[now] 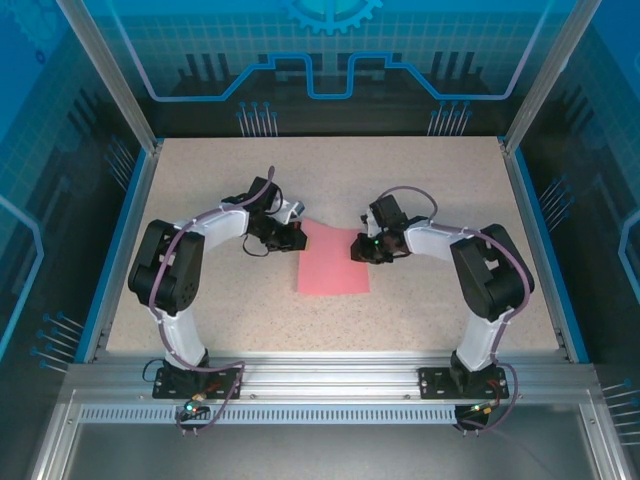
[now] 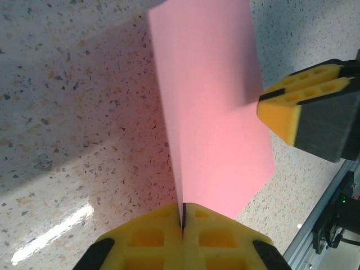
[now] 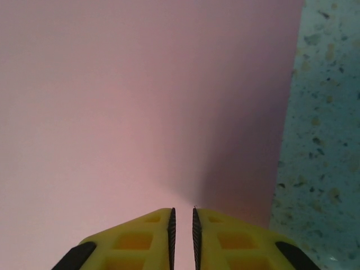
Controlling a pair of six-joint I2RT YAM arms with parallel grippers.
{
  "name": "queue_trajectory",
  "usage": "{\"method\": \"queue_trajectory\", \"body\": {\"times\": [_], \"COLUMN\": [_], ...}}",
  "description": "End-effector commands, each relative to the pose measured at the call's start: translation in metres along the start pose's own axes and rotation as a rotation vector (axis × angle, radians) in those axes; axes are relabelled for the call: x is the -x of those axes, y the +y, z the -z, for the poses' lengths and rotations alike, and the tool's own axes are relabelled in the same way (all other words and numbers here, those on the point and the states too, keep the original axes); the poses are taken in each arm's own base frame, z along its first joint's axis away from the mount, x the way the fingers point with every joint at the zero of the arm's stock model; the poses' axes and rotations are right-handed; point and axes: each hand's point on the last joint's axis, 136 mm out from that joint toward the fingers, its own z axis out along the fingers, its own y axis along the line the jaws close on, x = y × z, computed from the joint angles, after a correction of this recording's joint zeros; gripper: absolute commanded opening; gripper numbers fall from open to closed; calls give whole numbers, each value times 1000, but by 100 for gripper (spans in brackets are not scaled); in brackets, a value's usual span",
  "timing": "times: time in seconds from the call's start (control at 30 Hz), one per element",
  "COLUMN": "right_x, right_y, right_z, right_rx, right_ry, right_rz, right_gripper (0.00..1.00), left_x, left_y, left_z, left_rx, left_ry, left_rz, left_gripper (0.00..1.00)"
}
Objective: Fold a paper plane with a square sheet of paper (fold left side to right side)
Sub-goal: First fold in half a square sheet of paper at the center of the table.
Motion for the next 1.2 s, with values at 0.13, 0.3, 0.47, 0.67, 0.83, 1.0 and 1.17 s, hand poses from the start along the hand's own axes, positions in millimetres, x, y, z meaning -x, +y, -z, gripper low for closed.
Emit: {"method": "queue_trajectory", "body": {"times": [0.13, 0.3, 0.47, 0.67, 0.83, 1.0, 1.17], "right_x": [-27, -33, -28, -20, -8, 4, 4], "right_y": [-21, -26, -18, -8, 0, 19, 39], "right_z": [-15, -16, -14, -3, 20, 44, 49], "right_rx": [-121, -133, -87, -49, 2, 124, 284], "right_ry": [93, 96, 66, 26, -50, -125, -143], "right_rz": [-19, -32, -23, -4, 2, 3, -33], "right_gripper": [18, 18, 18, 19, 20, 27, 39], "left_x": [0, 2, 6, 13, 16, 16, 15], "left_y": [-24, -52, -65, -66, -60, -56, -53], "left_z": [-1, -7, -23, -44, -52, -54, -57], "left_rx": [-97, -219, -277, -273, -245, -227, -215], "left_ry": [36, 50, 74, 90, 83, 78, 80], "left_rz": [28, 93, 132, 141, 153, 161, 163], "left_gripper": [19, 44, 51, 54, 49, 33, 13]}}
